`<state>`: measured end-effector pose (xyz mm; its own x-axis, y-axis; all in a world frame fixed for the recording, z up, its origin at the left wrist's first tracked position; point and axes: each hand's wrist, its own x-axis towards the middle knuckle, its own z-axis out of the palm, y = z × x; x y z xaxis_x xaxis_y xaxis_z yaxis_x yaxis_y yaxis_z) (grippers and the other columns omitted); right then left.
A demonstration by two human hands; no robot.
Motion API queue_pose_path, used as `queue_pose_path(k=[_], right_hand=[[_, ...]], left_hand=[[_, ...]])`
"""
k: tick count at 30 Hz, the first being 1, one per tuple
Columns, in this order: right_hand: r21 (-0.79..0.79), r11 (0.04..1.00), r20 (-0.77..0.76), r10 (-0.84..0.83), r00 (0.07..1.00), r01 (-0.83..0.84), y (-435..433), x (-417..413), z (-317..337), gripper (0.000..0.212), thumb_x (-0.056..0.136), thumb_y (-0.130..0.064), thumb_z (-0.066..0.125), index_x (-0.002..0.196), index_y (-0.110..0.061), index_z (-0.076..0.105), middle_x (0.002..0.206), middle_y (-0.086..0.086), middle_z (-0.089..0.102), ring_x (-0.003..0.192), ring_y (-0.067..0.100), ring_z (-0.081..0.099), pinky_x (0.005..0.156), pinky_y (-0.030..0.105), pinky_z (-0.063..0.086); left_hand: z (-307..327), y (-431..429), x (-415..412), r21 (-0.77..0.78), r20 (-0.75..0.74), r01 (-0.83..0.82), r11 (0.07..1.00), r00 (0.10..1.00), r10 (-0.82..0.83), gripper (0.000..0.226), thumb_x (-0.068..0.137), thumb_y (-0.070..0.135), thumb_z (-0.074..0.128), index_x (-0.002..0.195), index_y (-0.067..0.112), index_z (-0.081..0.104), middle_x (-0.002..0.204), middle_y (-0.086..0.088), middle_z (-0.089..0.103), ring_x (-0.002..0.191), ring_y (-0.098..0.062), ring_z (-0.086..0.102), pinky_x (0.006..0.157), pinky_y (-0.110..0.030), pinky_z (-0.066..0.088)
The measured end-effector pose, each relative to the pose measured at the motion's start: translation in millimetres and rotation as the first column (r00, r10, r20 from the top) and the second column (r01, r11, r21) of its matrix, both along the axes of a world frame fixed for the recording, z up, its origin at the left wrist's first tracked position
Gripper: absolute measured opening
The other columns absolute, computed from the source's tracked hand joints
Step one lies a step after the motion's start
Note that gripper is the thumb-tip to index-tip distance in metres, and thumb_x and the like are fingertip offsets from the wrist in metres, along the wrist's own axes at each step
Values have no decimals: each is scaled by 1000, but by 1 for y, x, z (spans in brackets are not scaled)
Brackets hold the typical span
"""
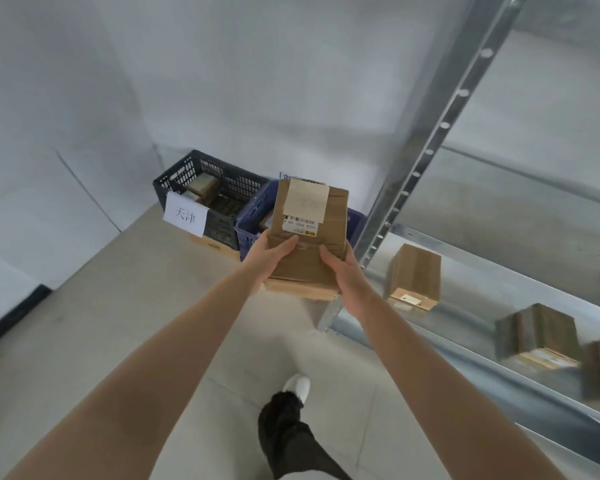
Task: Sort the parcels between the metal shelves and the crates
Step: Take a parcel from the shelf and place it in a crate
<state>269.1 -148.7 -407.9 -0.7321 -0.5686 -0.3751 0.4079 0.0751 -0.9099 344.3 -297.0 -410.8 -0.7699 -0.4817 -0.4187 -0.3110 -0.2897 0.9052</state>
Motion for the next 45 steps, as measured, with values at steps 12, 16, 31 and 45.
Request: queue_pose_path(k=[12,16,31,45], right_hand=[[65,997,45,-46,998,43,-113,-122,-19,44,97,-27,63,136,-31,43,128,-2,64,118,23,61,107,51,45],[130,987,66,-99,993,89,-137,-152,-33,47,96,-21,64,140,-22,45,127,1,65,115,25,62,106,51,46],[463,846,31,-312,950,263,-205,-273,-120,47,99,-23,59,141,-15,40,132,7,58,119,27,57,106,49,46],[587,775,184,-407,895,232,-186,-352,-362,49,97,-23,62,141,-16,41,128,5,59,107,20,57,71,27,46]], left_hand=[[-1,-114,-125,8,72,97,995,993,-97,40,92,32,67,127,22,52,104,6,65,89,-10,63,68,-20,49],[-16,-137,-156,58,91,110,992,989,-115,33,90,31,70,117,26,52,104,5,67,90,-12,64,70,-25,50],[-112,-208,-305,66,215,421,904,879,-425,48,87,37,70,128,27,47,120,4,62,110,-18,60,98,-40,49],[-361,-190,-393,78,371,495,866,792,-486,58,88,33,71,138,18,46,125,5,59,122,-19,55,105,-40,45]])
